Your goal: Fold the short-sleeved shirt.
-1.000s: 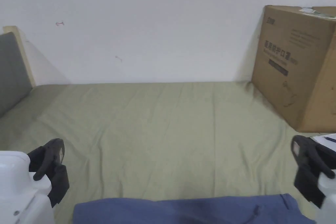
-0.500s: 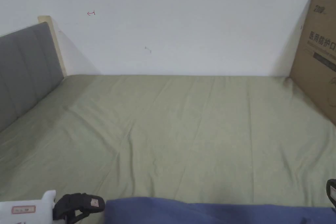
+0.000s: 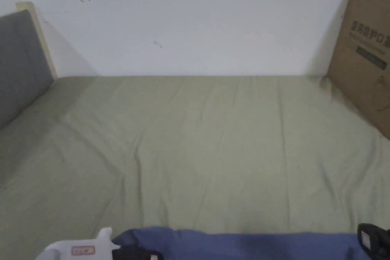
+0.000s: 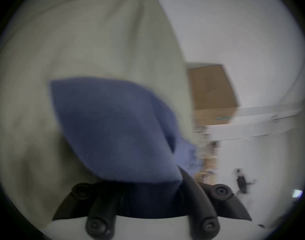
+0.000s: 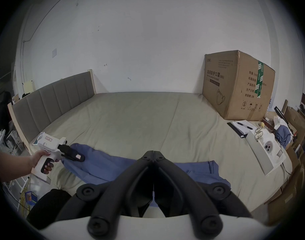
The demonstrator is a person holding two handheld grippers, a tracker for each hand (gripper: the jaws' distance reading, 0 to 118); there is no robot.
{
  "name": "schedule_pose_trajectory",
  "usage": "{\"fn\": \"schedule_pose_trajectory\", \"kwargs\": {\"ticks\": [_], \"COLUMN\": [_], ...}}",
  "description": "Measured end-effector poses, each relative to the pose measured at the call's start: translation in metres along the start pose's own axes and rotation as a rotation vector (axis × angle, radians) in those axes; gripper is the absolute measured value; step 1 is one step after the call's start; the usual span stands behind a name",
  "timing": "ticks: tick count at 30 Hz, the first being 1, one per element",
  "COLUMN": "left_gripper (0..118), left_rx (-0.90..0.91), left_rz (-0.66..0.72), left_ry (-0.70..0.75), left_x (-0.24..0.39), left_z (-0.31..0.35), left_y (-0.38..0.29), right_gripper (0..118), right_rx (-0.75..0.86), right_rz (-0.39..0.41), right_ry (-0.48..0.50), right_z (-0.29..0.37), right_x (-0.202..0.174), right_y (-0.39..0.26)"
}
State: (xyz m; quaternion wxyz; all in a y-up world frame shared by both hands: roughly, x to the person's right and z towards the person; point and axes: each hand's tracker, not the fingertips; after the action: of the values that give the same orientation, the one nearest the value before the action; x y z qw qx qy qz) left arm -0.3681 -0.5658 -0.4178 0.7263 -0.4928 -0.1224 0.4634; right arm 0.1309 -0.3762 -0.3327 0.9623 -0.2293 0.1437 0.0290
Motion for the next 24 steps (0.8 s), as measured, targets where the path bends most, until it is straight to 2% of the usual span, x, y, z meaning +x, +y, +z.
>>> {"fn": "schedule_pose_trajectory", "kwargs": {"ticks": [1,2,3,7,10,12,14,16,17,19,20,22,24], "left_gripper": [7,7,7,7,7,7,7,7,7,7,7,7,7], "left_rx": [-0.006,-0.023,0.001,0.049,0.083,0.088,0.1,0.102,0.102,0.063,0.014,-0.058,-0.074], "left_rz": [-0.037,-0.049,-0.085,-0.328,-0.33,-0.399,-0.499,-0.543,-0.527,-0.359,-0.298,-0.346,-0.452], "left_ry": [0.099,0.006,-0.027,0.293,0.535,0.681,0.76,0.778,0.716,0.402,0.311,0.286,0.34], "left_x": [0.0,0.001,0.012,0.058,0.083,0.096,0.112,0.131,0.142,0.159,0.167,0.186,0.203], "left_z": [0.001,0.006,0.015,0.047,0.064,0.062,0.053,0.037,0.03,0.019,0.007,-0.029,-0.065], "left_y": [-0.004,-0.007,-0.01,-0.025,-0.036,-0.039,-0.049,-0.057,-0.06,-0.057,-0.056,-0.06,-0.064], "right_gripper": [0,0,0,0,0,0,0,0,0,0,0,0,0], "right_rx": [-0.004,-0.007,-0.01,-0.01,-0.017,-0.025,-0.024,-0.021,-0.02,-0.019,-0.018,-0.021,-0.026], "right_rz": [-0.004,-0.005,-0.006,-0.008,-0.038,-0.059,-0.072,-0.074,-0.075,-0.084,-0.089,-0.096,-0.093], "right_ry": [0.003,0.006,0.008,0.005,0.006,0.005,0.004,0.003,0.003,0.007,0.011,0.012,0.0], "right_z": [0.0,0.0,0.0,0.002,0.003,0.003,0.004,0.006,0.007,0.009,0.009,0.01,0.01], "right_x": [0.001,0.002,0.003,0.008,0.013,0.015,0.018,0.019,0.02,0.023,0.024,0.026,0.027], "right_y": [-0.001,-0.002,-0.002,-0.004,-0.007,-0.009,-0.012,-0.013,-0.013,-0.014,-0.014,-0.013,-0.014]}}
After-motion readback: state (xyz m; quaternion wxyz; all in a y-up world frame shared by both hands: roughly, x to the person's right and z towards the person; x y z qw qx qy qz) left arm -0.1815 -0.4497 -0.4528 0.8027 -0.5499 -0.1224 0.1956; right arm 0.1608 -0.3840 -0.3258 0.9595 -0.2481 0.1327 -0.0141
